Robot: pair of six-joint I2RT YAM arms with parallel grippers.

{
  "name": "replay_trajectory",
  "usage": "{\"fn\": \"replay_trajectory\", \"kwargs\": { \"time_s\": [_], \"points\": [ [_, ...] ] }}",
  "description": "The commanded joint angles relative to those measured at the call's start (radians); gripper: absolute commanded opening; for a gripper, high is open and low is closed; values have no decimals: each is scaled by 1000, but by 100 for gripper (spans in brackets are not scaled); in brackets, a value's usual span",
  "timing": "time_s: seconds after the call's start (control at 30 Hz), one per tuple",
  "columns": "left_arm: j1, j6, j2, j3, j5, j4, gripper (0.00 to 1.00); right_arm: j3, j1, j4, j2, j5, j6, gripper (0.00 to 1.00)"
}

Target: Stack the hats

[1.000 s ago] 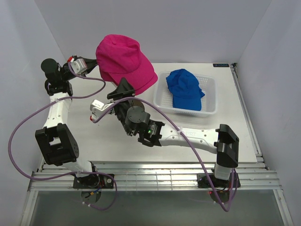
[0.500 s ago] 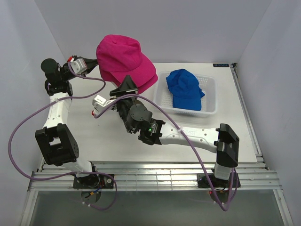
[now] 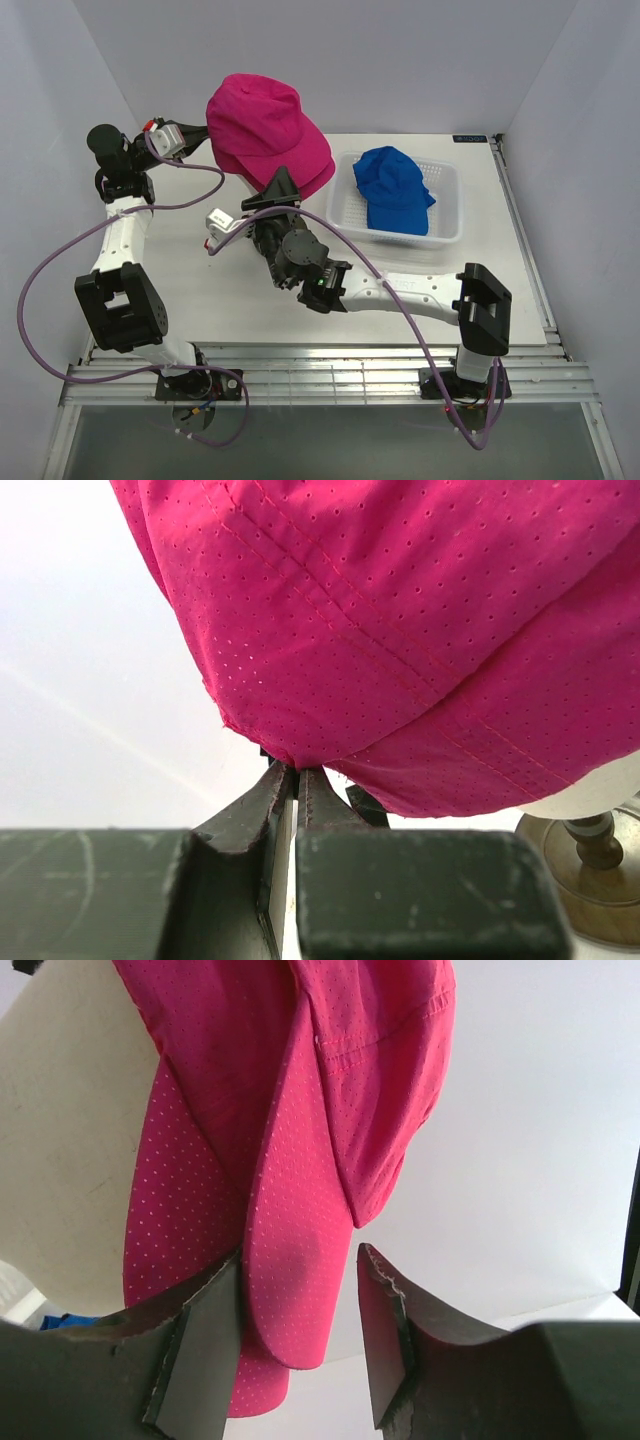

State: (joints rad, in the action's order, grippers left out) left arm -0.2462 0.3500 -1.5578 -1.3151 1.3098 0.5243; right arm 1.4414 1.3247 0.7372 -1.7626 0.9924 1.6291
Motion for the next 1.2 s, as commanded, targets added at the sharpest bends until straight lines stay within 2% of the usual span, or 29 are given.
{"fn": "replay_trajectory", "kwargs": {
  "time_s": [0.0,0.17,0.27,0.4,0.5,0.63,0.8,0.97,1.17],
  "points": [
    [2,-5,44,-3,16,2,0,-1,-5,73,40,43,24,51],
    [2,-5,48,7,17,2,0,13,-5,108,26,46,60,42],
    [2,-5,51,14,19,2,0,27,-5,110,20,49,64,33],
    [-1,-2,68,31,26,2,0,22,-5,108,22,63,74,12],
    [-8,-2,74,47,34,2,0,2,1,100,35,69,71,8],
    [-15,3,84,62,37,2,0,-15,17,25,66,55,3,8],
    [-19,-19,96,48,13,0,0,-44,28,-10,69,19,6,8],
    [-34,-121,102,36,-30,61,0,-82,28,-7,77,-6,31,8],
    [-53,-160,111,88,-20,118,0,-124,27,-131,124,-57,-31,8]
  ]
}}
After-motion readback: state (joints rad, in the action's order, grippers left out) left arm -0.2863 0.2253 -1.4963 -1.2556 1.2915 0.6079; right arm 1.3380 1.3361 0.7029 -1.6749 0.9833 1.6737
